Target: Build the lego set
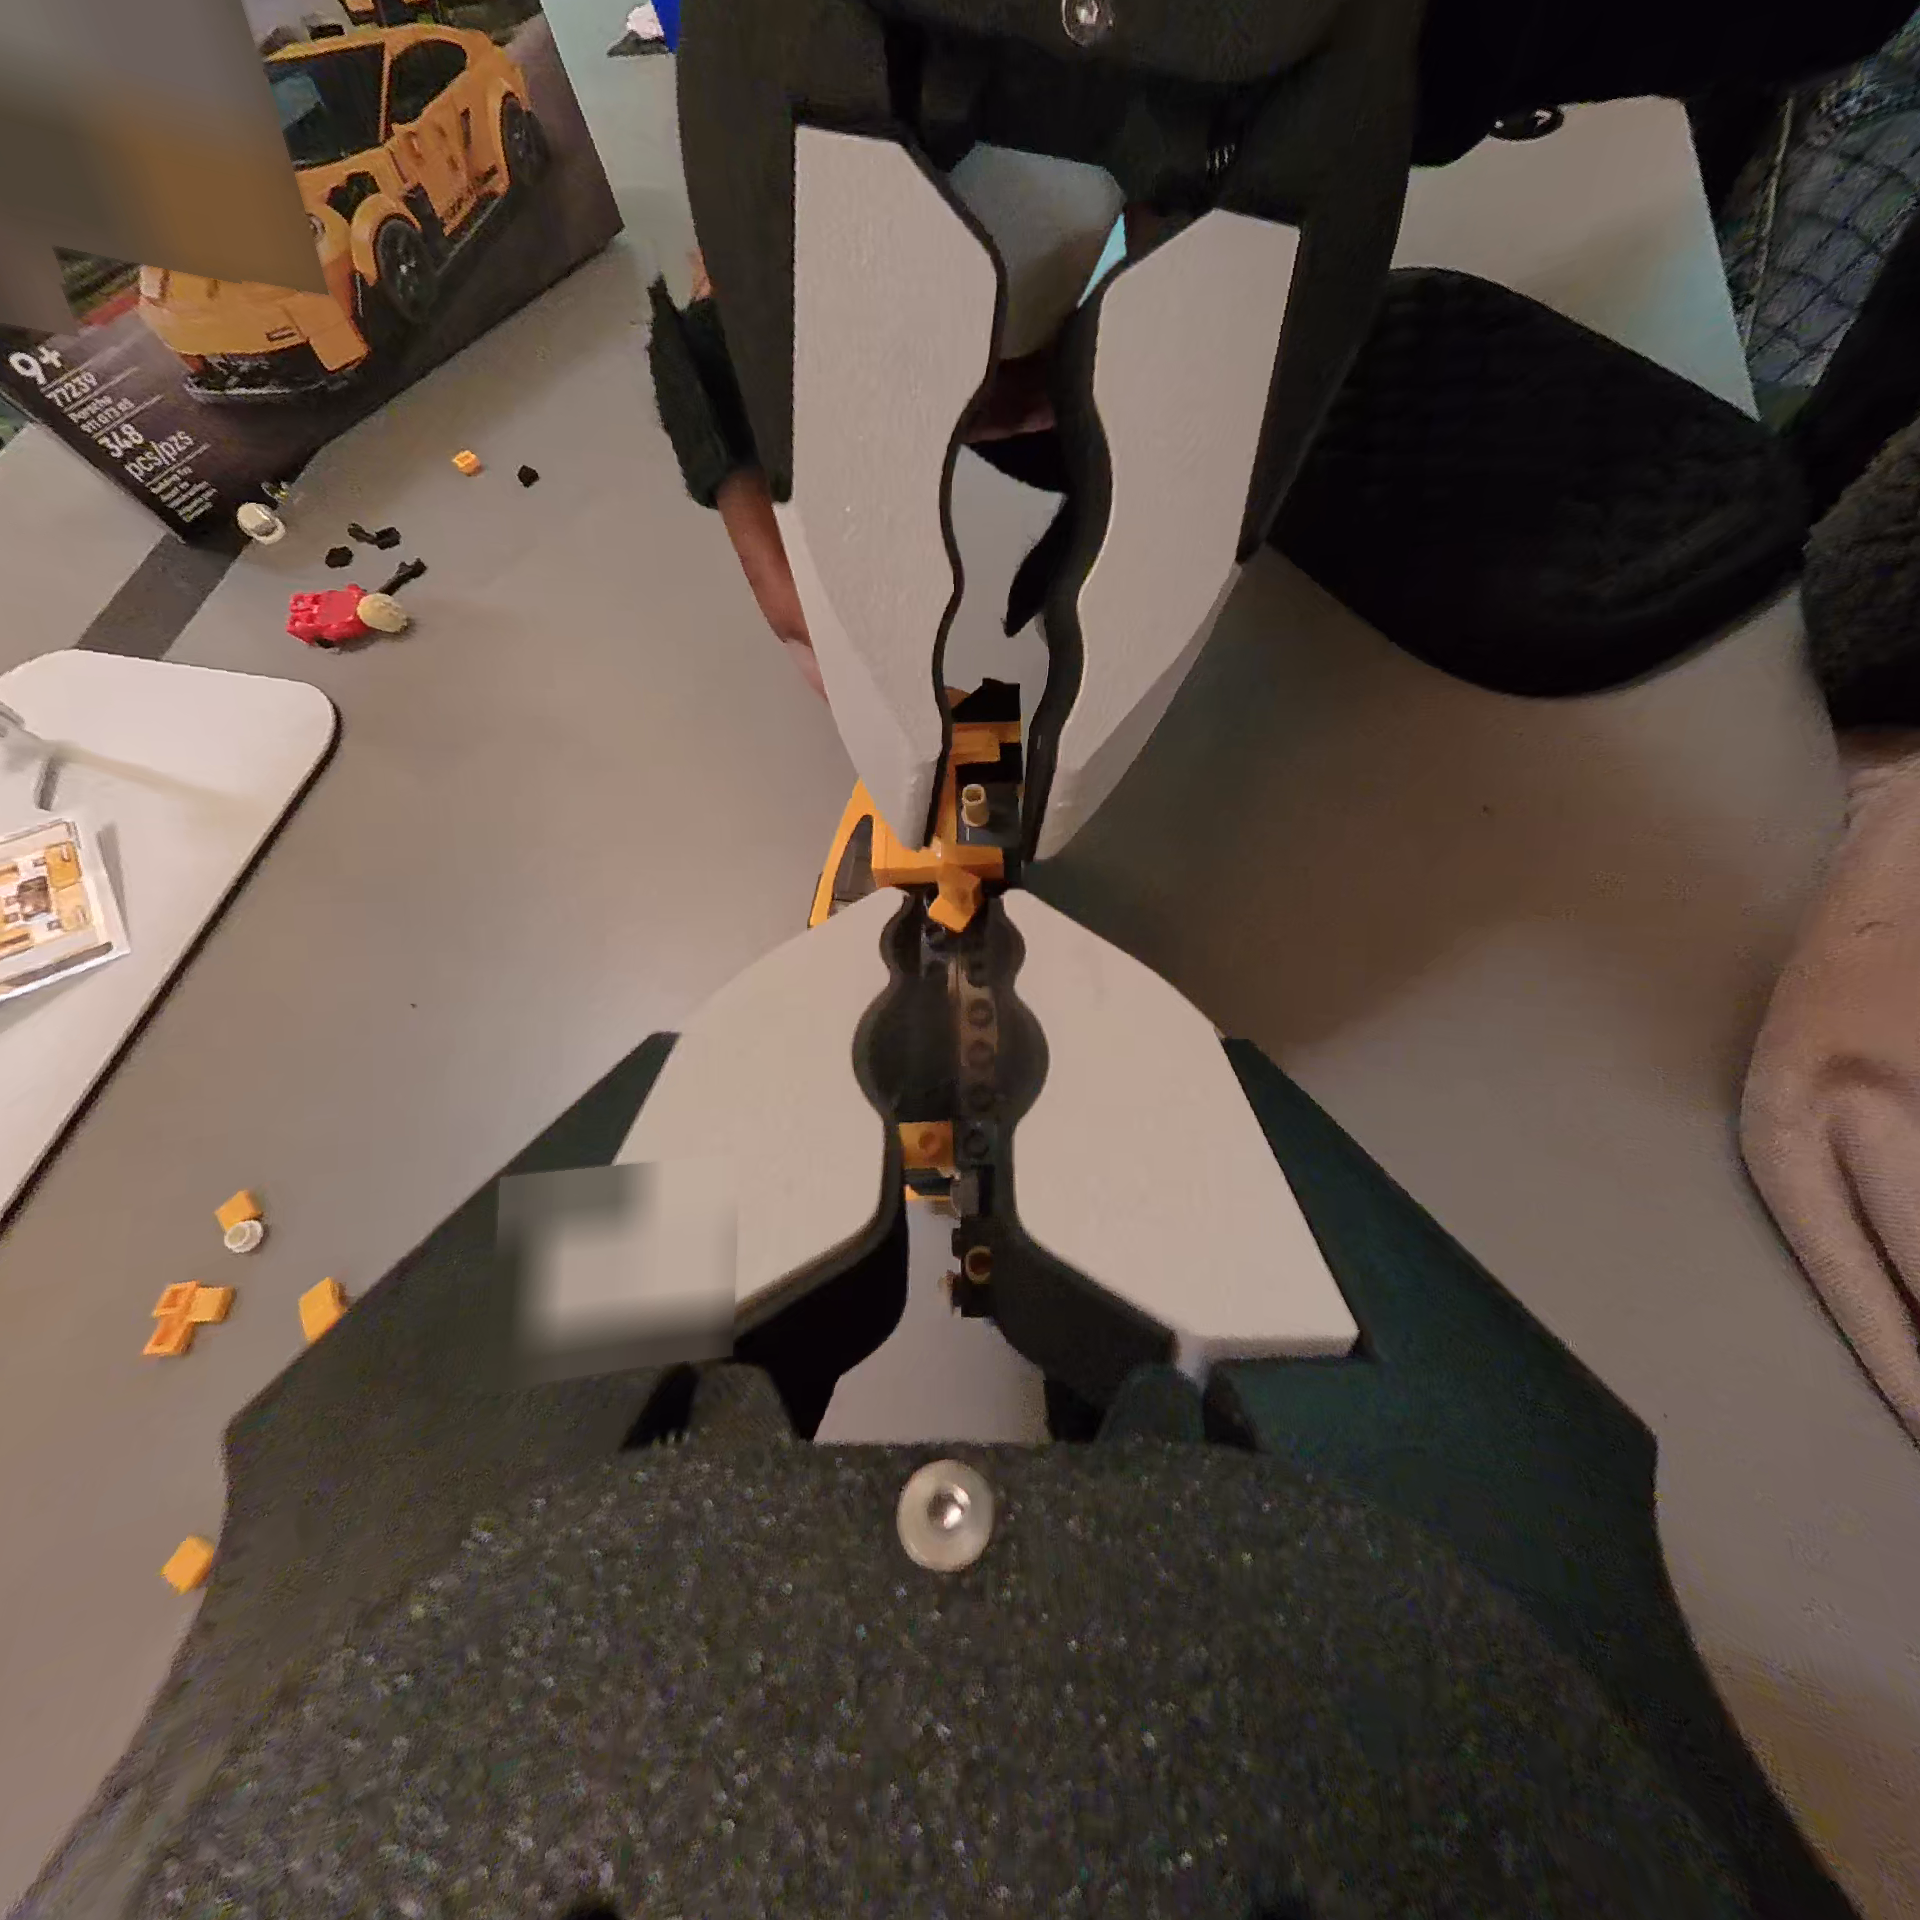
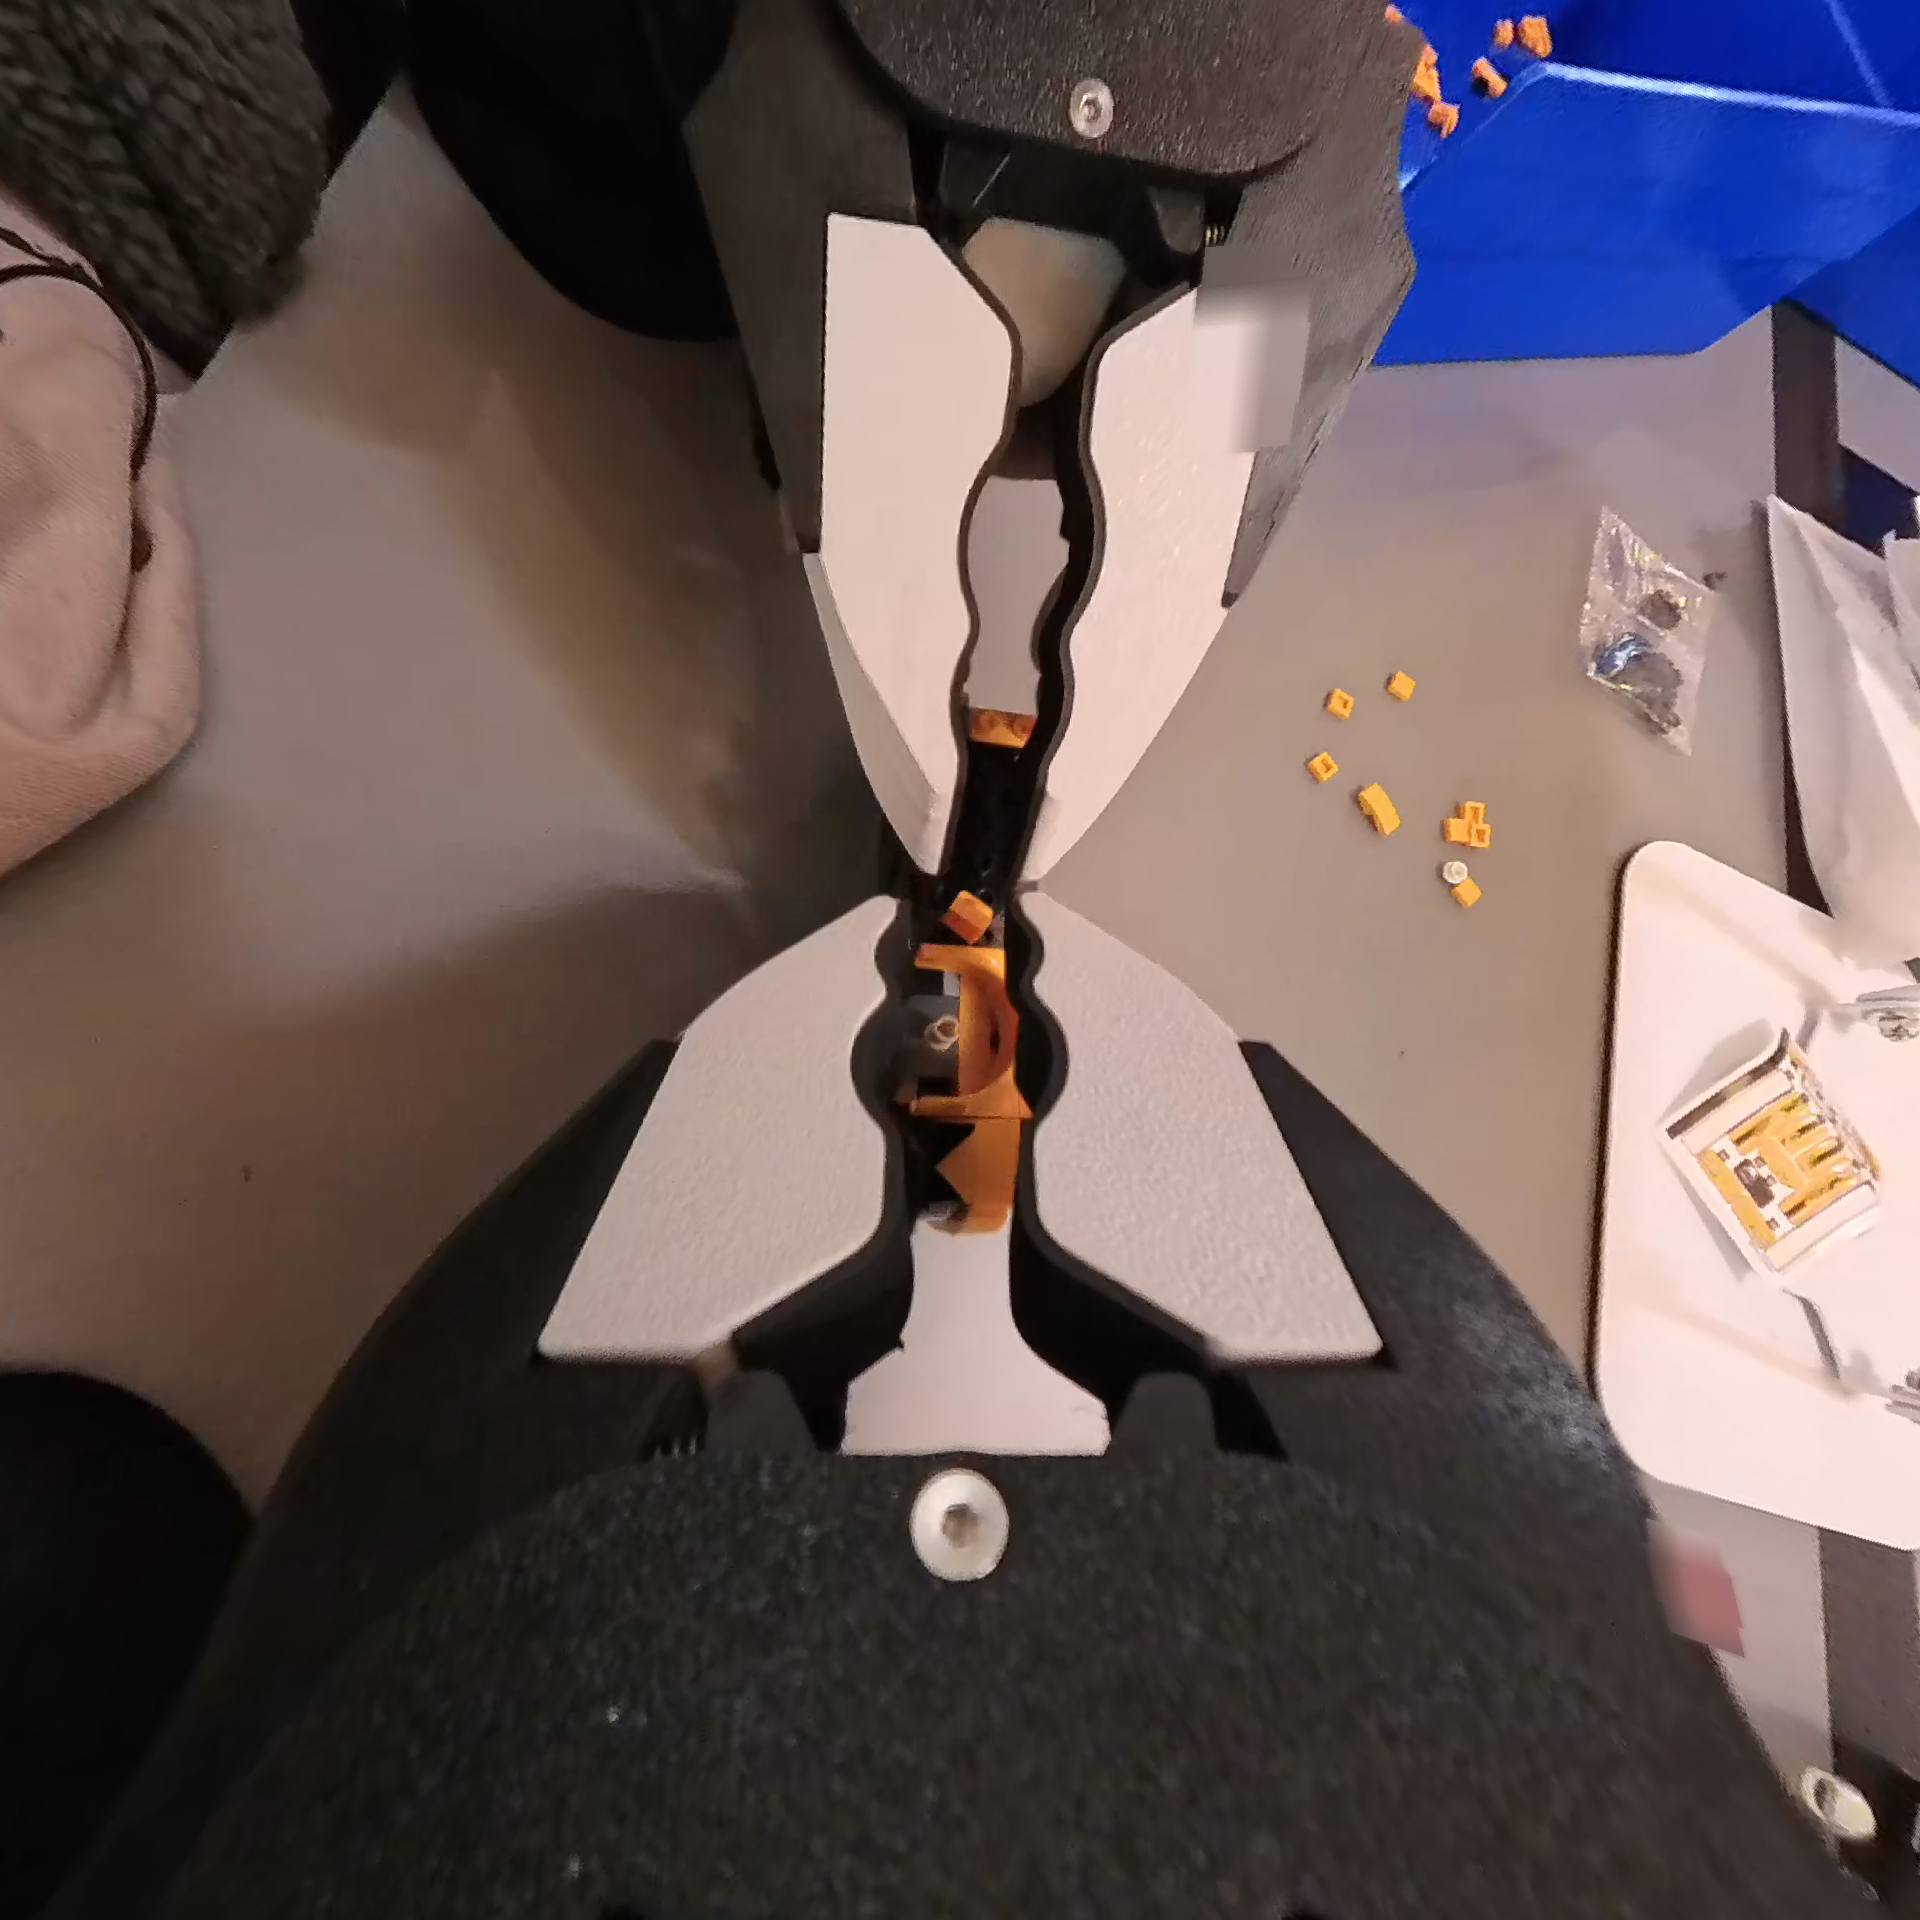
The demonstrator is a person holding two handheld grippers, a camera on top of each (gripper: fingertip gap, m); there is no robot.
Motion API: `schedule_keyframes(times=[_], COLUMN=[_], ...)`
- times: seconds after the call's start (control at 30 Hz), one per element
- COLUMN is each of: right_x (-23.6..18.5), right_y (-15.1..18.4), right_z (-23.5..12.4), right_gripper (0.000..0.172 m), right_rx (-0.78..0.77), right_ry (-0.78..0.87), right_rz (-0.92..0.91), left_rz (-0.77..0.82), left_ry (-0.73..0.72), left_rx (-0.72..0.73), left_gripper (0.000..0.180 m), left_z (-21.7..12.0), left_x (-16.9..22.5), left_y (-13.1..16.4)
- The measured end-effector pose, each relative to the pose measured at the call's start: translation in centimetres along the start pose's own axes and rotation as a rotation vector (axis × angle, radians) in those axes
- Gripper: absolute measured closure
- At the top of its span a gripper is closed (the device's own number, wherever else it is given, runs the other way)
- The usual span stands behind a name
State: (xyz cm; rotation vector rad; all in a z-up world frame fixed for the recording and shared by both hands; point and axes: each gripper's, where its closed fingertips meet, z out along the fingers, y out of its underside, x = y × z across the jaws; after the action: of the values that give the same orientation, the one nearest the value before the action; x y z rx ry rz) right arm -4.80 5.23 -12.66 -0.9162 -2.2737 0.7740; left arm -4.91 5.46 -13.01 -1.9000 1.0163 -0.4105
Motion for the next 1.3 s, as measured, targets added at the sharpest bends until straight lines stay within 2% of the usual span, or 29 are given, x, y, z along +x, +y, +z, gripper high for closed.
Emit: schedule_keyframes(times=[0.23, 0.43, 0.63, 0.9, 1.03, 1.2, 1.3], right_x=[0.3, 0.7, 0.4, 0.0, -0.1, -0.7, -1.6], right_y=[0.6, 1.2, 1.7, 1.6, 0.4, -1.6, -3.0], right_z=[-0.3, -1.5, -2.6, -3.0, -2.9, -4.3, -5.0], right_gripper=[0.155, 0.155, 0.156, 0.157, 0.156, 0.147, 0.135], right_rx=[-0.056, -0.035, 0.019, 0.111, 0.217, 0.390, 0.478], right_ry=[0.033, 0.101, 0.150, 0.191, 0.174, 0.009, -0.133], right_rz=[0.002, 0.038, 0.072, 0.099, 0.199, 0.404, 0.514], left_rz=[0.057, 0.050, 0.137, 0.338, 0.407, 0.564, 0.663], left_ry=[0.002, 0.040, 0.018, -0.038, -0.073, -0.193, -0.256], left_rx=[-0.068, -0.131, -0.193, -0.298, -0.212, 0.022, 0.135], left_gripper=[0.167, 0.169, 0.173, 0.173, 0.173, 0.173, 0.173], left_z=[0.3, 0.8, 1.1, 0.4, 0.0, -1.2, -2.0], left_x=[-0.1, 0.2, 0.1, -0.2, 0.1, 1.0, 1.9], left_y=[0.2, 0.2, 0.1, 0.1, -1.6, -4.9, -6.3])
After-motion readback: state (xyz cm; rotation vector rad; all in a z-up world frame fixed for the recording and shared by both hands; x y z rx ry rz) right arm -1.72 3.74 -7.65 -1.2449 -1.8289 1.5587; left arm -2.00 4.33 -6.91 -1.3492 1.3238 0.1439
